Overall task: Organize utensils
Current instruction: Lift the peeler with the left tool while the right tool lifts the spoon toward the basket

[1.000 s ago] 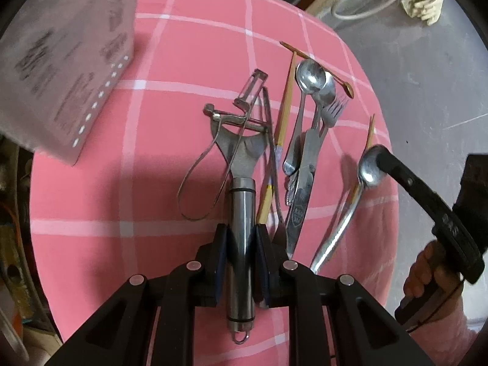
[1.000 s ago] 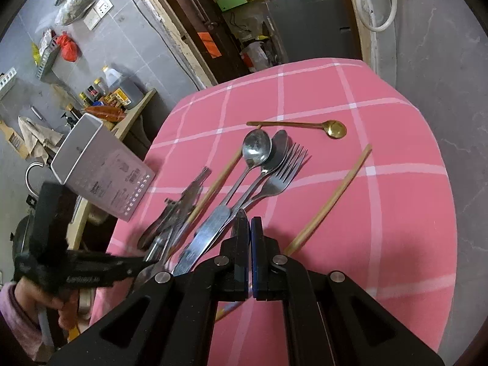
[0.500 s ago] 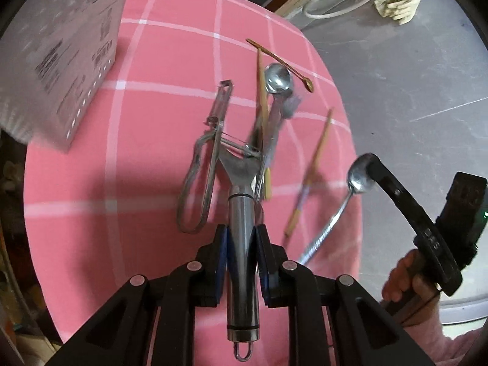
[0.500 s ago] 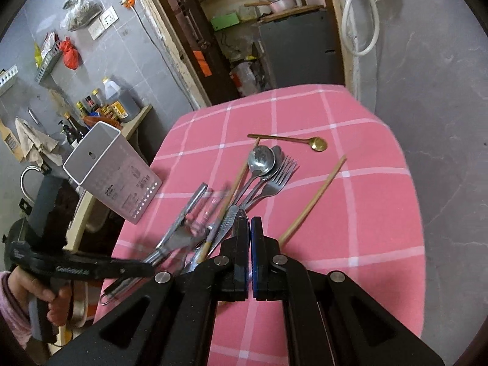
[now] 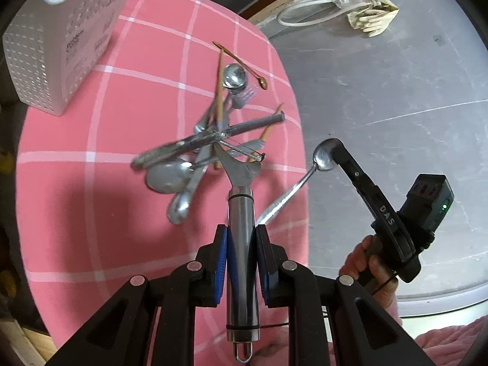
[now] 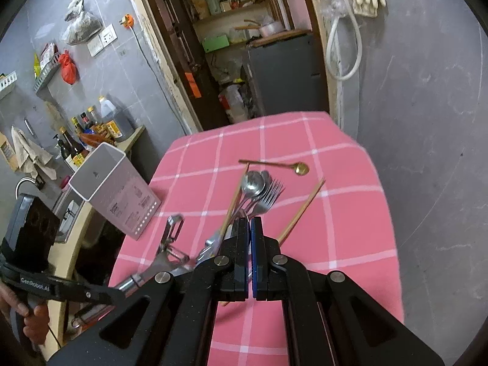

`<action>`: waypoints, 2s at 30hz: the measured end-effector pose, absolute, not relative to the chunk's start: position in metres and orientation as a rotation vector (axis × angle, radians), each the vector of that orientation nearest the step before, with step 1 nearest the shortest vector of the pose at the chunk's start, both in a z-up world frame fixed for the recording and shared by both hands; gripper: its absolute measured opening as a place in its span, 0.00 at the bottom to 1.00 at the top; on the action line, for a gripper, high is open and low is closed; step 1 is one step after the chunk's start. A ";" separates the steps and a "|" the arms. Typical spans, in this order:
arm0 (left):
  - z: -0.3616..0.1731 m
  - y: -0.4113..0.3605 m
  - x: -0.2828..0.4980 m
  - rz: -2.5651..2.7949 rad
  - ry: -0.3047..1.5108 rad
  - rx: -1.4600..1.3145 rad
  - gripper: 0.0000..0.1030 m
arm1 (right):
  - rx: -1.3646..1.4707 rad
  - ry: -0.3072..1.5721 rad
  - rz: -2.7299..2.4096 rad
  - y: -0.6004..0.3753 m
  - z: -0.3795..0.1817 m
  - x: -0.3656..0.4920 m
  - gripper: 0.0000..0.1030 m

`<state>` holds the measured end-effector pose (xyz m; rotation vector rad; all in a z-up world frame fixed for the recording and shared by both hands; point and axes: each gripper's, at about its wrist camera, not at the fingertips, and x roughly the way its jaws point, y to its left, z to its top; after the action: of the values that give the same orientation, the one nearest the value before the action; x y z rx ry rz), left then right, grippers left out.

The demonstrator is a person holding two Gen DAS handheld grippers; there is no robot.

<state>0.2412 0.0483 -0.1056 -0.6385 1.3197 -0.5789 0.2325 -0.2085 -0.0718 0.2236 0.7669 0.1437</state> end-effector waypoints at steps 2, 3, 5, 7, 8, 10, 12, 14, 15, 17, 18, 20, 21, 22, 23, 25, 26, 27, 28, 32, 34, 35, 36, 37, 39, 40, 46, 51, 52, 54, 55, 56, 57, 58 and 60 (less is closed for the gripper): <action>-0.107 0.045 0.240 -0.602 1.318 -0.686 0.17 | 0.207 0.751 0.126 -0.212 -0.064 0.231 0.02; -0.107 0.043 0.239 -0.609 1.316 -0.696 0.17 | 0.199 0.743 0.116 -0.213 -0.060 0.229 0.02; -0.102 0.039 0.238 -0.620 1.297 -0.692 0.17 | 0.184 0.725 0.097 -0.217 -0.052 0.227 0.02; -0.096 0.035 0.239 -0.631 1.269 -0.681 0.17 | 0.177 0.711 0.082 -0.222 -0.045 0.225 0.02; -0.094 0.035 0.239 -0.641 1.260 -0.692 0.17 | 0.174 0.706 0.074 -0.223 -0.043 0.224 0.02; -0.089 0.037 0.240 -0.650 1.248 -0.713 0.17 | 0.174 0.698 0.063 -0.226 -0.039 0.222 0.02; -0.086 0.037 0.242 -0.658 1.239 -0.728 0.17 | 0.178 0.691 0.056 -0.229 -0.037 0.221 0.02; -0.079 0.039 0.244 -0.690 1.215 -0.786 0.17 | 0.182 0.687 0.050 -0.232 -0.036 0.219 0.02; -0.075 0.040 0.244 -0.701 1.200 -0.806 0.17 | 0.185 0.686 0.049 -0.232 -0.036 0.219 0.02; -0.071 0.043 0.247 -0.692 1.167 -0.802 0.17 | 0.188 0.688 0.050 -0.233 -0.037 0.219 0.02; -0.071 0.045 0.247 -0.678 1.166 -0.798 0.17 | 0.190 0.689 0.052 -0.232 -0.037 0.219 0.02; -0.081 0.050 0.249 -0.646 1.182 -0.813 0.17 | 0.193 0.692 0.059 -0.230 -0.039 0.219 0.02; -0.087 0.053 0.248 -0.631 1.188 -0.817 0.17 | 0.192 0.694 0.064 -0.228 -0.040 0.219 0.02; -0.095 0.056 0.248 -0.609 1.201 -0.814 0.17 | 0.190 0.695 0.067 -0.226 -0.041 0.219 0.02; -0.100 0.058 0.247 -0.592 1.213 -0.813 0.17 | 0.188 0.698 0.074 -0.225 -0.041 0.219 0.02; -0.112 0.064 0.245 -0.558 1.232 -0.836 0.17 | 0.189 0.703 0.083 -0.221 -0.044 0.219 0.02; -0.117 0.069 0.243 -0.538 1.240 -0.845 0.17 | 0.189 0.706 0.088 -0.219 -0.045 0.219 0.02; -0.122 0.073 0.241 -0.519 1.243 -0.851 0.17 | 0.190 0.710 0.093 -0.218 -0.046 0.219 0.02; -0.126 0.078 0.239 -0.503 1.247 -0.858 0.17 | 0.191 0.715 0.100 -0.216 -0.048 0.220 0.02; -0.135 0.088 0.234 -0.457 1.258 -0.839 0.17 | 0.194 0.724 0.126 -0.208 -0.053 0.221 0.02; -0.132 0.089 0.231 -0.469 1.233 -0.828 0.17 | 0.193 0.724 0.136 -0.204 -0.054 0.222 0.02; -0.127 0.088 0.230 -0.482 1.207 -0.818 0.17 | 0.193 0.721 0.141 -0.202 -0.054 0.222 0.02; -0.123 0.087 0.229 -0.491 1.184 -0.805 0.17 | 0.193 0.715 0.148 -0.201 -0.053 0.223 0.02; -0.117 0.085 0.228 -0.499 1.156 -0.791 0.17 | 0.192 0.708 0.154 -0.199 -0.052 0.223 0.02; -0.105 0.084 0.226 -0.523 1.084 -0.780 0.17 | 0.190 0.694 0.165 -0.195 -0.048 0.224 0.02; -0.100 0.083 0.226 -0.530 1.057 -0.778 0.17 | 0.187 0.684 0.172 -0.193 -0.045 0.225 0.02; -0.066 0.087 0.232 -0.520 0.894 -0.702 0.17 | 0.163 0.617 0.224 -0.178 -0.020 0.234 0.02; -0.034 0.097 0.238 -0.465 0.774 -0.600 0.17 | 0.155 0.542 0.261 -0.160 0.002 0.245 0.02; -0.029 0.101 0.238 -0.453 0.749 -0.586 0.17 | 0.157 0.525 0.267 -0.156 0.006 0.249 0.02; -0.019 0.112 0.241 -0.418 0.688 -0.565 0.17 | 0.156 0.491 0.276 -0.147 0.015 0.255 0.02; -0.015 0.116 0.242 -0.405 0.662 -0.563 0.17 | 0.151 0.471 0.279 -0.141 0.020 0.259 0.02; -0.011 0.122 0.245 -0.388 0.630 -0.561 0.17 | 0.142 0.449 0.285 -0.134 0.025 0.264 0.02; -0.008 0.127 0.248 -0.373 0.598 -0.555 0.17 | 0.138 0.435 0.291 -0.127 0.030 0.268 0.02; -0.003 0.134 0.251 -0.356 0.552 -0.546 0.17 | 0.138 0.421 0.298 -0.121 0.033 0.272 0.02; 0.000 0.143 0.256 -0.331 0.482 -0.531 0.17 | 0.129 0.388 0.318 -0.106 0.042 0.283 0.02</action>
<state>0.2556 0.1432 0.0005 -0.5310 0.4824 -0.3306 0.2828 -0.1062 0.0418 0.1291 0.3876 0.3179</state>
